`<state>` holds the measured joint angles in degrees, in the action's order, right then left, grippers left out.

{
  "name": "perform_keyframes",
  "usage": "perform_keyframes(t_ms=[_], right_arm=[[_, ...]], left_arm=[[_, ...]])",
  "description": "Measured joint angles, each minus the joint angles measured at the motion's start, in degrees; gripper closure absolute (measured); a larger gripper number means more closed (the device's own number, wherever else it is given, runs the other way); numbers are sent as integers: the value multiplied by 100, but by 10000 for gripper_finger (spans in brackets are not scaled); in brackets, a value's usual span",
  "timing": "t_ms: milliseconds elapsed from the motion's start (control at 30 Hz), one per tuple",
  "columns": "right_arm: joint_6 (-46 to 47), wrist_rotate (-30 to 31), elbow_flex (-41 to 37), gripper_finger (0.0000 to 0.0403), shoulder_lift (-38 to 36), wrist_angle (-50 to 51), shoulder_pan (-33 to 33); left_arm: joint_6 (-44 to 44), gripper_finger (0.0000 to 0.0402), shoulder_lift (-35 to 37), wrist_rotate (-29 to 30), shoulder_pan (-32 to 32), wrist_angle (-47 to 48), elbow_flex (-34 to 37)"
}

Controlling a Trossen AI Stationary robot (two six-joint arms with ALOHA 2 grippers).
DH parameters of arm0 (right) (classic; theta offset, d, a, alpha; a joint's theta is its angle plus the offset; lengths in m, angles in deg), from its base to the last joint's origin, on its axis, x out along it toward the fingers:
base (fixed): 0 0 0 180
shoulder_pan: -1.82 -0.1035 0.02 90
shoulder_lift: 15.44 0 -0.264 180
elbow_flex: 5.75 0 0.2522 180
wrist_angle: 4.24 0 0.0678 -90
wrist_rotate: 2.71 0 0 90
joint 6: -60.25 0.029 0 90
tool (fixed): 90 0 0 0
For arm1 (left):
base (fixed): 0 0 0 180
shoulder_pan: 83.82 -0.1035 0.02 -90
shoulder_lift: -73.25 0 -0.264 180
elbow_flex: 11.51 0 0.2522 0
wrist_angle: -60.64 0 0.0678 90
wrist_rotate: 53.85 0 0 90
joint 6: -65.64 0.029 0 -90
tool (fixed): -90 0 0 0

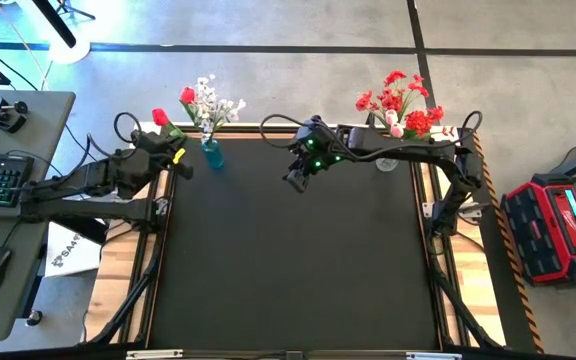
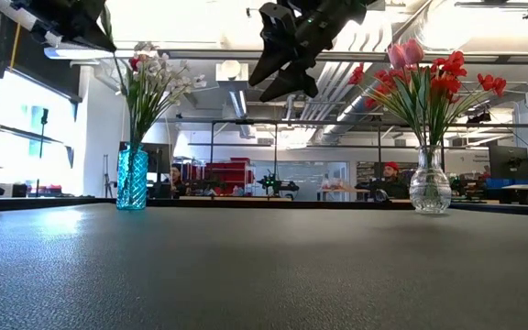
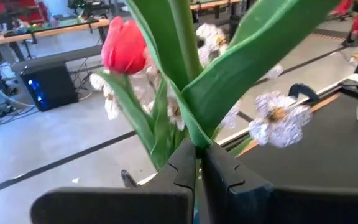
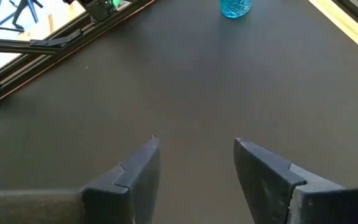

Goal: Sort flowers into vase by color
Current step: Put the red tulip flower into the blue vase

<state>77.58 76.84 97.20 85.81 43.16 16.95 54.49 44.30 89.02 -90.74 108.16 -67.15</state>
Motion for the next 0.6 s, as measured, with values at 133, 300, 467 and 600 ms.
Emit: perform_keyframes(t_ms=[133, 300, 467, 600], right_arm=[[0, 1, 0, 213, 0, 1, 0], [15, 1, 0, 213, 0, 1, 0], [-42, 1, 0, 213, 0, 1, 0], [-42, 1, 0, 213, 0, 1, 0]], left_arm=[[280, 401, -43, -98, 0, -69, -192], [600, 401, -76, -107, -47, -45, -390], [525, 401, -76, -229, -185, 196, -412], [246, 401, -76, -339, -307, 584, -412]])
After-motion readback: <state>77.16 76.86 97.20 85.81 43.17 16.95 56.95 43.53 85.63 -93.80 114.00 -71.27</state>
